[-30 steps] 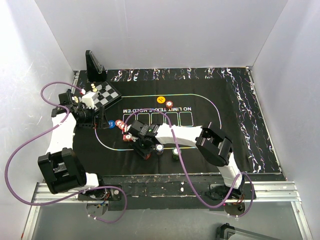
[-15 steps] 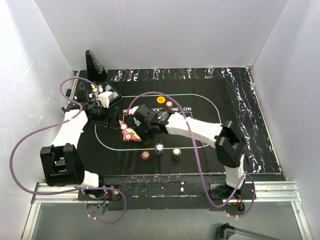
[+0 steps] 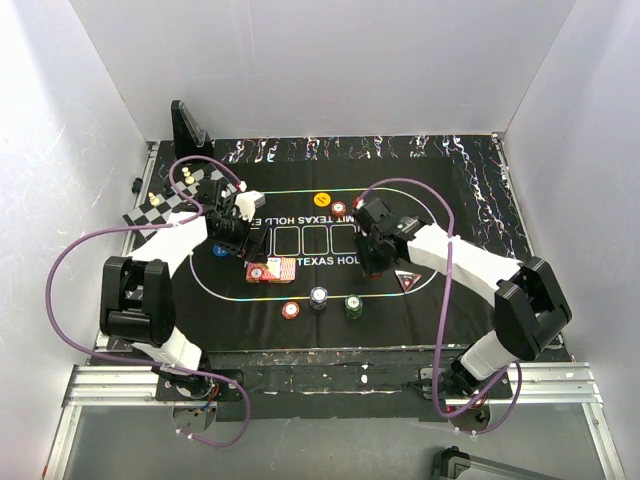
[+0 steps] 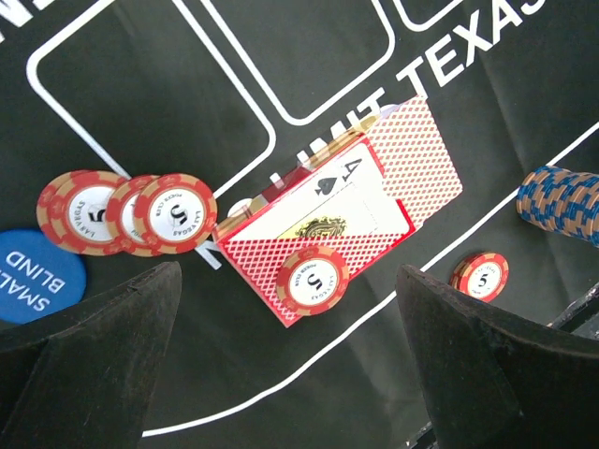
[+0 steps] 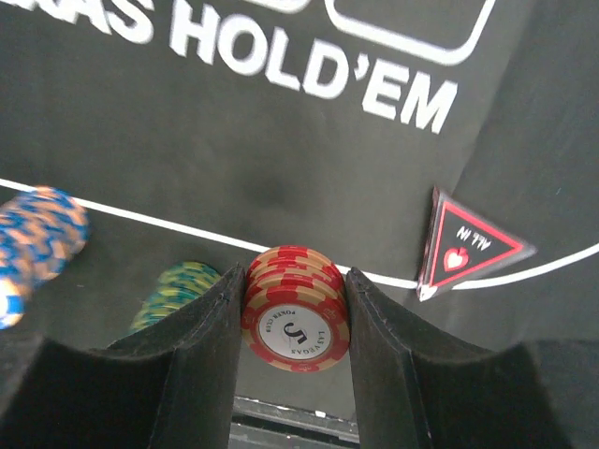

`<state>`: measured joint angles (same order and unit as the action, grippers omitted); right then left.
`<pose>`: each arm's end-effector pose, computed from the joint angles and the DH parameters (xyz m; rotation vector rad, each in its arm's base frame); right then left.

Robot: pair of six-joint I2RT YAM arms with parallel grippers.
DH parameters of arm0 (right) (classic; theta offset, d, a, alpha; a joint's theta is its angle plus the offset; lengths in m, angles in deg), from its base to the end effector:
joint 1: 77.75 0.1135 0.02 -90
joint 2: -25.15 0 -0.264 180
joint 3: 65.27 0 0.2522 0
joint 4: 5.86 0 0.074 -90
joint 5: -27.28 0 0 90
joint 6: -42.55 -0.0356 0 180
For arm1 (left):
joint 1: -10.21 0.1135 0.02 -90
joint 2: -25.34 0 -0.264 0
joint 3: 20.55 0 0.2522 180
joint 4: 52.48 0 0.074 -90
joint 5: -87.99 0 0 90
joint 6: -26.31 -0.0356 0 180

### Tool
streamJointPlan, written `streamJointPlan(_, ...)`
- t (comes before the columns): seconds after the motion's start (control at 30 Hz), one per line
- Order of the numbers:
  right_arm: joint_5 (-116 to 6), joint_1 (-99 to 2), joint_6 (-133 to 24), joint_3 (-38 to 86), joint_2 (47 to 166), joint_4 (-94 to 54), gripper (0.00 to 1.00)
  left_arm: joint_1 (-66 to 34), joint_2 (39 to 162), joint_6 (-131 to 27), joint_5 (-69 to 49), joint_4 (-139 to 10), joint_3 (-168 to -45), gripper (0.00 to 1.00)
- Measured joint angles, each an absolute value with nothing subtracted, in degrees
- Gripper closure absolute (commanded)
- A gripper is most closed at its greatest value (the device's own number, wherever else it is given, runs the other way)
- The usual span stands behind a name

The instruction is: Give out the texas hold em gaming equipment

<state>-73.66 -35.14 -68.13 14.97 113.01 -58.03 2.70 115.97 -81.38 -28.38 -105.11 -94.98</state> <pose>0.2364 0.2082 0.2497 -0.4271 2.5565 0.1557 0.2987 -0.0553 0.2084 0.6987 2.5881 -0.5805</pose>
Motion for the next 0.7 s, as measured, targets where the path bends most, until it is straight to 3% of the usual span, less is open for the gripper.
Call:
streamJointPlan(0.23,-73.9,-36.4,-72.7,5.7,113.0,-58.1,0.94,-0.1,118.0,-81.4,-26.5,-103.3,-95.0,0.00)
streamJointPlan(0.7,-74.3,-40.3,-75.8,2.8,114.0,-54.2,0.96,-1.7,118.4,-86.9,-19.3,-99.6,-89.4,0.00)
